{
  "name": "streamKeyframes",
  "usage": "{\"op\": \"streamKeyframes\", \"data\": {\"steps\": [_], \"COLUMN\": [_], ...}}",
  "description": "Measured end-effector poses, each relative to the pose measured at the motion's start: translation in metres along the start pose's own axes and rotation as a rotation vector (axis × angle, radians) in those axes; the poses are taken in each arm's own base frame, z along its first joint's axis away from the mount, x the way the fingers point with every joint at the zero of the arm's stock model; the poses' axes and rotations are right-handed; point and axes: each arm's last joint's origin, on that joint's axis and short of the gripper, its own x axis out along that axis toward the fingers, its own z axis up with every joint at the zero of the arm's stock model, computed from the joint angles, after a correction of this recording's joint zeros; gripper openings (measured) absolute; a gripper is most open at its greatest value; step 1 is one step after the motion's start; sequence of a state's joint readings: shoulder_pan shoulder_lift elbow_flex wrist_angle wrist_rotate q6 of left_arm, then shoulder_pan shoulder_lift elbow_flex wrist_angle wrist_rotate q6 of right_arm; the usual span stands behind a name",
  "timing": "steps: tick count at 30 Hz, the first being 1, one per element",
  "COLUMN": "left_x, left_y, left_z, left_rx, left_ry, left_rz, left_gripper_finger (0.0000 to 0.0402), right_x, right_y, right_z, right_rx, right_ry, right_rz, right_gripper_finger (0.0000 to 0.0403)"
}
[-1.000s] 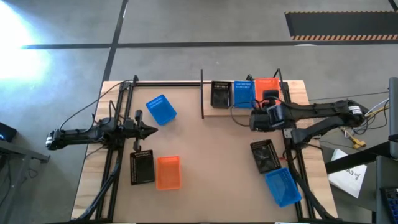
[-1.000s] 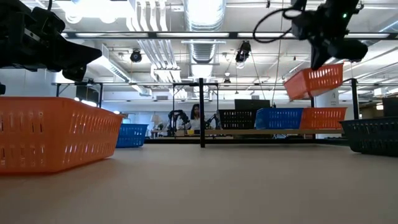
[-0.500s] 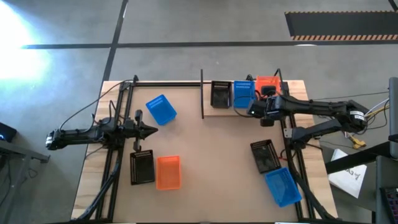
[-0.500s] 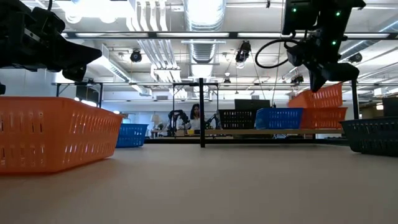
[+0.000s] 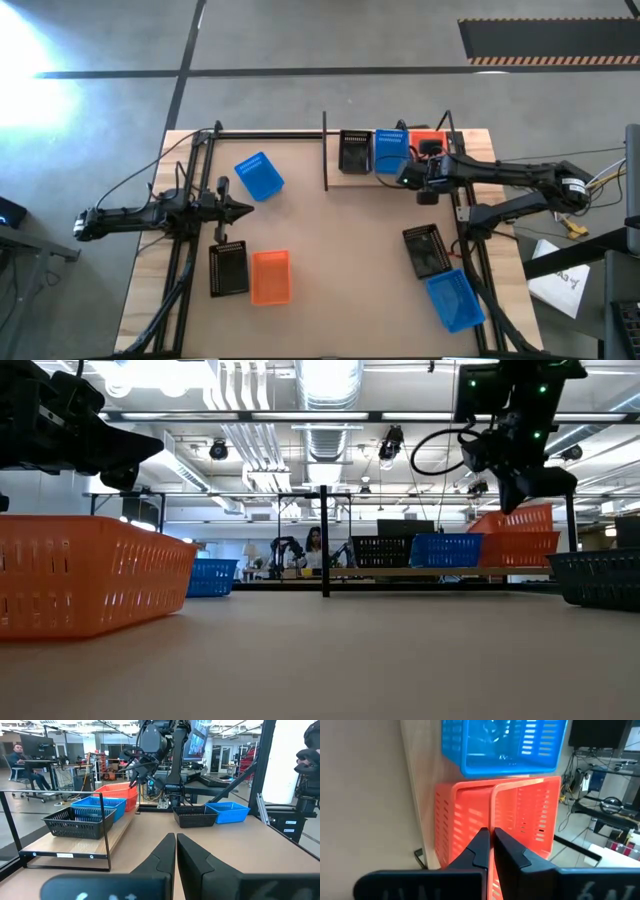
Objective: Stack baskets on shelf by color
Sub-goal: Stack the right orange bin on top of the other orange bin on the shelf
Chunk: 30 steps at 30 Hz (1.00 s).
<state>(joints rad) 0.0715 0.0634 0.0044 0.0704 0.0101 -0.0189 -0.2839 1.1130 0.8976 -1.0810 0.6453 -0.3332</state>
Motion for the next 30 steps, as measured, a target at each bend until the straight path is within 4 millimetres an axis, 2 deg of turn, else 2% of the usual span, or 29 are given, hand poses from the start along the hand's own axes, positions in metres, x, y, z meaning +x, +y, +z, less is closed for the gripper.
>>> {"op": "streamKeyframes", "data": {"steps": [6, 17, 21, 24, 30], "left_x": [0.0, 0.0, 0.0, 0.0, 0.0], "left_y": [0.0, 0.0, 0.0, 0.0, 0.0], "left_z": [0.0, 0.0, 0.0, 0.0, 0.0], "left_rx": [0.0, 0.0, 0.0, 0.0, 0.0], "left_ry": [0.001, 0.002, 0.001, 0.001, 0.001], "left_rz": [0.0, 0.0, 0.0, 0.0, 0.0], "left_gripper_finger": [0.0, 0.0, 0.0, 0.0, 0.0], "right_x": [0.013, 0.009, 0.008, 0.01, 0.021], "right_y": [0.003, -0.003, -0.002, -0.002, -0.014], "right_z": [-0.006, -0.008, -0.009, -0.009, -0.011], "right_rx": [0.012, 0.01, 0.019, 0.035, 0.079], "right_ry": [0.043, 0.025, -0.012, -0.031, -0.003], "right_rz": [0.008, -0.007, 0.071, 0.145, 0.131], "right_gripper_finger": [0.0019, 0.0122, 0.0147, 0.016, 0.0159]}}
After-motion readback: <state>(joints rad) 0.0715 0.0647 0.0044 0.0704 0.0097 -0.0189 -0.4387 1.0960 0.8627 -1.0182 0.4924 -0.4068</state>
